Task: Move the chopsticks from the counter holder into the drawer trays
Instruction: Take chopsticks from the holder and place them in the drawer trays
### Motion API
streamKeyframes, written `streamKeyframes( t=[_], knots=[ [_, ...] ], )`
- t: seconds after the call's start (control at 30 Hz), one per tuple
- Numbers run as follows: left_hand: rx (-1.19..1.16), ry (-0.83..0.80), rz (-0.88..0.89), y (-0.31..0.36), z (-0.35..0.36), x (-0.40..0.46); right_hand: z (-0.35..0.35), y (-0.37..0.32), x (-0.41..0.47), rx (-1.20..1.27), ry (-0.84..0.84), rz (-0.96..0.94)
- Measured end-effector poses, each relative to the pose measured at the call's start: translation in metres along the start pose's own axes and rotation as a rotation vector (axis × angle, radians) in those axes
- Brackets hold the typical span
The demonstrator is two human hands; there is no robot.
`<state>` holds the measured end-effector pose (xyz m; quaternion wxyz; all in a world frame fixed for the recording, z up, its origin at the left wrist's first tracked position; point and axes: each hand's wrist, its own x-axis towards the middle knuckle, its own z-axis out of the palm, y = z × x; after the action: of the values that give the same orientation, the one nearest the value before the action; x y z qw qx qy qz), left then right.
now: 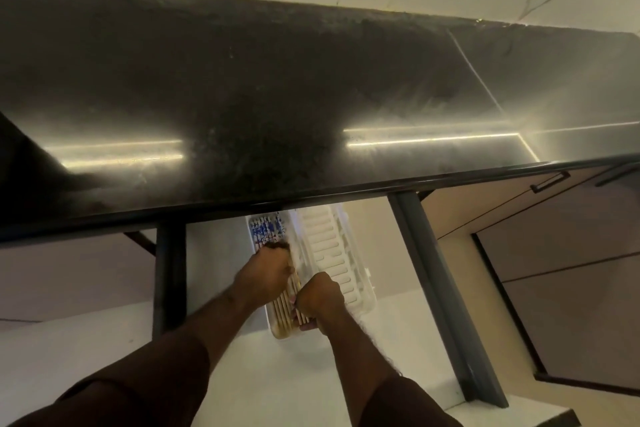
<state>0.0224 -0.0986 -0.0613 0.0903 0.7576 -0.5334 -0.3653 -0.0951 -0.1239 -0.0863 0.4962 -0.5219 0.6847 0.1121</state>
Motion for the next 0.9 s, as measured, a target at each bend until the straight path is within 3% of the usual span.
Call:
streamKeyframes(
  t=[0.2, 0.37, 0.57, 0.67, 0.9],
  knots=[
    [0.313, -0.068, 0.063, -0.01, 0.026, 0.014, -0.01, -0.017, -0.034, -0.273, 0.087, -0.087],
    [0.427, -0.086, 0.07, -0.013, 0.032, 0.016, 0.003, -0.01, -0.035, -0.469, 0.181, -0.192],
    [0.596, -0.174, 0.084, -0.007, 0.032, 0.018, 0.018, -0.002, -0.035, -0.475, 0.224, -0.244],
    [0.619, -0.221, 0.062, 0.0, 0.029, 0.017, 0.024, 0.002, -0.03, -0.442, 0.163, -0.214],
    [0.7, -0.141, 0.035, -0.009, 0.041, 0.017, 0.031, 0.012, -0.037, -0.435, 0.118, -0.228]
  ],
)
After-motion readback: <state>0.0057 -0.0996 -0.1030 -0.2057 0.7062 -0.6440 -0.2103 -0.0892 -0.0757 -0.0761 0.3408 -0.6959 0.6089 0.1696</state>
